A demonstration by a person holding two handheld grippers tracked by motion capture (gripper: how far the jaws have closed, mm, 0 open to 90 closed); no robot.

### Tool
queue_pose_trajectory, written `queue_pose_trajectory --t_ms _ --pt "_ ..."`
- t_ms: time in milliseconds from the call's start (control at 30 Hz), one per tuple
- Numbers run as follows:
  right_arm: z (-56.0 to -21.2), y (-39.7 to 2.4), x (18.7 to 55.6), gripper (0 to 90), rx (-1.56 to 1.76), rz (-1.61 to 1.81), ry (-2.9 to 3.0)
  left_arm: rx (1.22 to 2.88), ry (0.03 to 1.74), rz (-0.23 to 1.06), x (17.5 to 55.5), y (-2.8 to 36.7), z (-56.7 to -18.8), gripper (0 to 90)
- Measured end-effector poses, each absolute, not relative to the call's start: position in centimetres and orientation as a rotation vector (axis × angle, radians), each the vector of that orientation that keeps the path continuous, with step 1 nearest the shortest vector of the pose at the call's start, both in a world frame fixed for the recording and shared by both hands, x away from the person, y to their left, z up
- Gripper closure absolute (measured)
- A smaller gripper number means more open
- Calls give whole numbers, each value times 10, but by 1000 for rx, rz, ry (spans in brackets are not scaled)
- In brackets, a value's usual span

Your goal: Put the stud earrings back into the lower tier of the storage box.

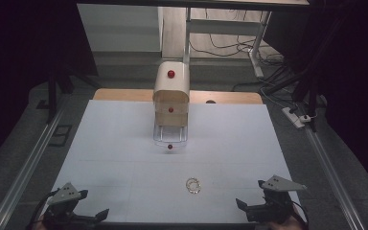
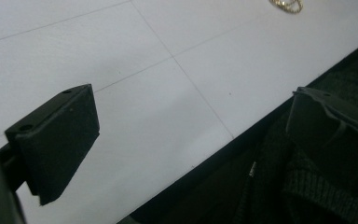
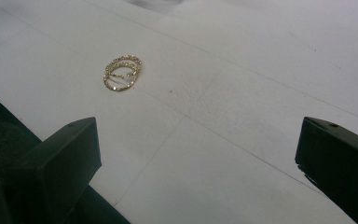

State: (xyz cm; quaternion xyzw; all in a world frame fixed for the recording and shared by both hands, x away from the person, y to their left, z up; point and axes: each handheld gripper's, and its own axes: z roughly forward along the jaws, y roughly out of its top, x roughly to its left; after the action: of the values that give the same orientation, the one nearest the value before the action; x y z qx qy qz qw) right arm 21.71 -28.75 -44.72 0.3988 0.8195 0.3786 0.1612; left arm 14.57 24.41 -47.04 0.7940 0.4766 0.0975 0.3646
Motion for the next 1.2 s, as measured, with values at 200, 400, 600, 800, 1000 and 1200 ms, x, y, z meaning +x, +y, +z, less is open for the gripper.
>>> queue_pose_trajectory --t_ms 200,400,600,800,1000,1200 --pt "-448 -292 223 0 1216 1118 2361 2023 1210 236 145 247 -470 20" --pt "-449 -290 224 0 1213 1095 2377 2013 1210 304 142 248 -468 5" --pt "-449 -287 223 0 1175 1068 2411 2006 1233 312 144 250 -469 1" --pt "-451 -283 224 0 1147 1045 2447 2025 1212 297 144 249 -470 2" --pt "-451 -282 224 0 1143 1022 2456 2023 1200 268 145 250 -470 5" --pt "-448 -275 224 0 1086 1055 2430 2017 1197 251 146 252 -470 3"
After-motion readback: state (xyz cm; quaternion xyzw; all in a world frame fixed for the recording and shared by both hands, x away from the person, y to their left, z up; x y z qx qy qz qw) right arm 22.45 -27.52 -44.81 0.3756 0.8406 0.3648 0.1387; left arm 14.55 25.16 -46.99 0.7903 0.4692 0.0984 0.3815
